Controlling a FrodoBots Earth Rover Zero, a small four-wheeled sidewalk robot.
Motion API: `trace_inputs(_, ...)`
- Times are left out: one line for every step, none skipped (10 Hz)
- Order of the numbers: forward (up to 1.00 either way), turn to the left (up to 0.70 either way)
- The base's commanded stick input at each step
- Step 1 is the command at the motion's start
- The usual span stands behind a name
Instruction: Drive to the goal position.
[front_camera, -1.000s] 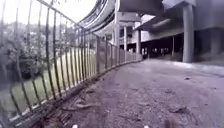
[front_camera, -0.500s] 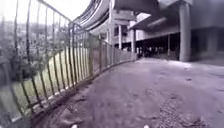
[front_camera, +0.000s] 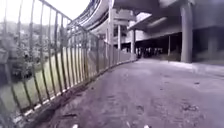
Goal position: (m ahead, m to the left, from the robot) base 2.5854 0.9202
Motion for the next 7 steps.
trace_inputs(0.70,0.00)
trace_inputs(0.70,0.00)
trace_inputs(0.70,-0.22)
trace_inputs(0.70,-0.35)
trace_inputs(0.70,-0.29)
trace_inputs(0.70,-0.16)
trace_inputs(0.70,-0.03)
